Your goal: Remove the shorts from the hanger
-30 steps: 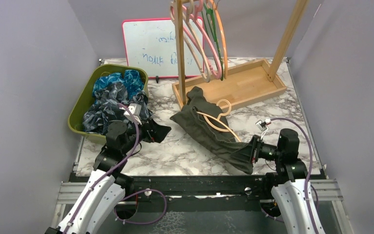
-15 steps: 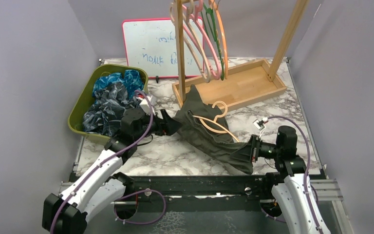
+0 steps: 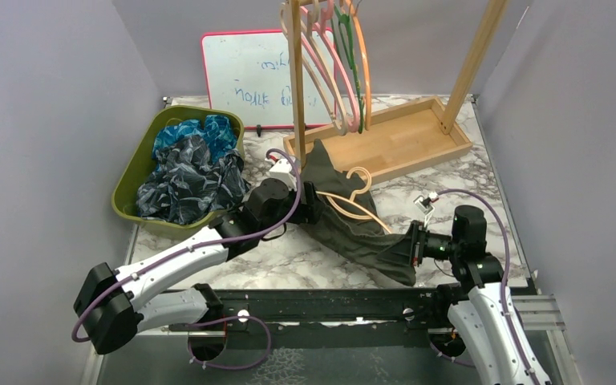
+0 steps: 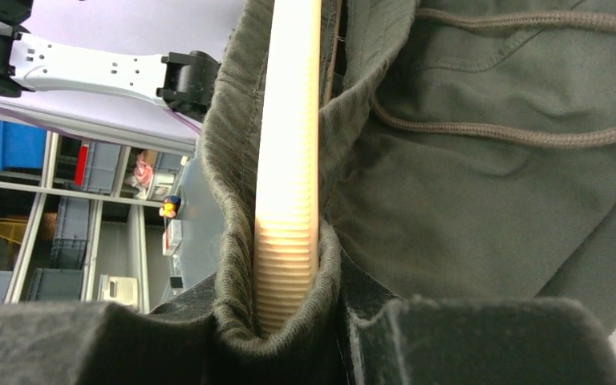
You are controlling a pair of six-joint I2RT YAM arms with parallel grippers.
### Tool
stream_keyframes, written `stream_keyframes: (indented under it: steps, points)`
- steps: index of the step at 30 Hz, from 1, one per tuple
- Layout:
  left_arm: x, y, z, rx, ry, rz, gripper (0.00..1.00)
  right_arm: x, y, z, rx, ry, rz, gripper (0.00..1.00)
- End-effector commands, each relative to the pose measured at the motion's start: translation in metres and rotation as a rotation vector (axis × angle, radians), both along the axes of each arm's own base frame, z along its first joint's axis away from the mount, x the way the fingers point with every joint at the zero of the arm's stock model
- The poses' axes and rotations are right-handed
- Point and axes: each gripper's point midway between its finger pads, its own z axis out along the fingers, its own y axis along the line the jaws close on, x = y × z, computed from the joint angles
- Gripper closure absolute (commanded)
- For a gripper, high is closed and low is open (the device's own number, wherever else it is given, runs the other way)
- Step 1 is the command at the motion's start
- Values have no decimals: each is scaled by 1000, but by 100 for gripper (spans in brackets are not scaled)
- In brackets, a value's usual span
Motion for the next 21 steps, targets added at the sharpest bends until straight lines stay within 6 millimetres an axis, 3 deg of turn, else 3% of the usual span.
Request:
stream_keyframes:
  steps: [1,8,12,16,21]
  points:
    - [23,15,7,15,-35,164,22,7,0,24,-7,-122,-4,99]
    - [29,22,17,-107,-68,255,21,10,0,26,-24,-139,-5,99]
    - [31,11,21,-98,-79,209,21,11,2,26,-30,-139,2,99]
    - [34,0,14,-42,-61,167,20,12,5,27,-37,-148,14,99]
    - [37,8,-8,76,-28,189,32,12,9,27,-50,-158,31,99]
